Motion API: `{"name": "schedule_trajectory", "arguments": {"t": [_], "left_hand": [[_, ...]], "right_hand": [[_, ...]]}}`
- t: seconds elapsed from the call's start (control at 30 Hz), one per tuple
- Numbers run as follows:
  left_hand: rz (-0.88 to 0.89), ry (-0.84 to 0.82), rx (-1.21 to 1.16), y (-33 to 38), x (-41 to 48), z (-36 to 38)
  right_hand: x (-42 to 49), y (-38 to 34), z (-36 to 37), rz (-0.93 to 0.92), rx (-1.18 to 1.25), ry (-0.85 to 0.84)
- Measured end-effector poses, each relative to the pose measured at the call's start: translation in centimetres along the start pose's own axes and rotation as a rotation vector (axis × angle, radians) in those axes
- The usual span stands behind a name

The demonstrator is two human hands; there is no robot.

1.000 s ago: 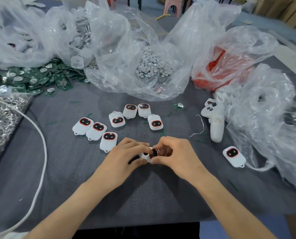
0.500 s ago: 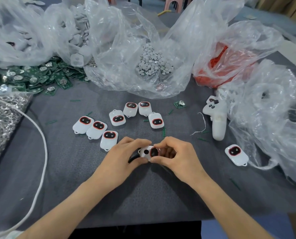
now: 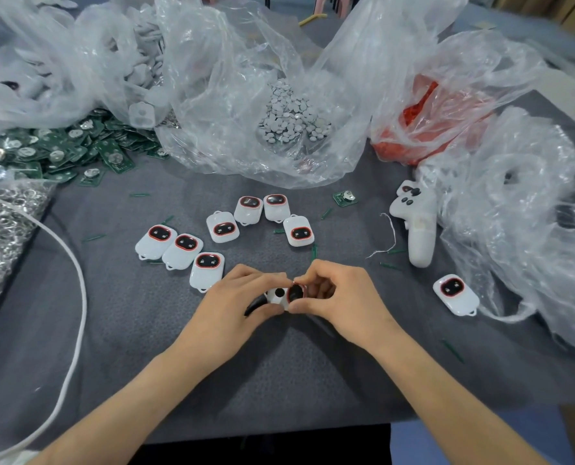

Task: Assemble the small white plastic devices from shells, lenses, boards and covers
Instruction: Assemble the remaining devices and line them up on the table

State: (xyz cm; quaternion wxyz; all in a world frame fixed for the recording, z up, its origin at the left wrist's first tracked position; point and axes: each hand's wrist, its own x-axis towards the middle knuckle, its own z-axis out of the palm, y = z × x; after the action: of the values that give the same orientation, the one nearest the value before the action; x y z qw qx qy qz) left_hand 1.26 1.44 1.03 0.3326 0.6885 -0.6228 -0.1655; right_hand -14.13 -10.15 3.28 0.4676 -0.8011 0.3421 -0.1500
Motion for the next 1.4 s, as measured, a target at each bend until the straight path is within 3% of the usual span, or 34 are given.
{"name": "schedule_trajectory", "arguments": {"t": [0.53,0.73,1.0,1.2,1.4], "left_hand": [[0.169,-0.021,0.129,-0.3,0.1,-0.1],[0.331,-0.138,0.217,-0.2,1.2,-1.5],[0.335,-0.09,0.216,-0.1,0.9,-1.2],[0.343,-0.087,0.218,-0.3,0.9,-1.0],[0.339,-0.093,0.208,-0.5,0.9,-0.9]], "right_hand": [[1.0,0.1,-0.2,-0.05,-0.093,-0.151],[1.4,-0.9,-0.4,-0.001,-0.508,-0.187],[2.2,-0.8,-2.5,0.18,0.12,-0.359],[3.8,-2.1,-2.8,0.348,0.08,-0.486],[3.3,-1.4,-2.8,0.27,0.115,-0.454]]}}
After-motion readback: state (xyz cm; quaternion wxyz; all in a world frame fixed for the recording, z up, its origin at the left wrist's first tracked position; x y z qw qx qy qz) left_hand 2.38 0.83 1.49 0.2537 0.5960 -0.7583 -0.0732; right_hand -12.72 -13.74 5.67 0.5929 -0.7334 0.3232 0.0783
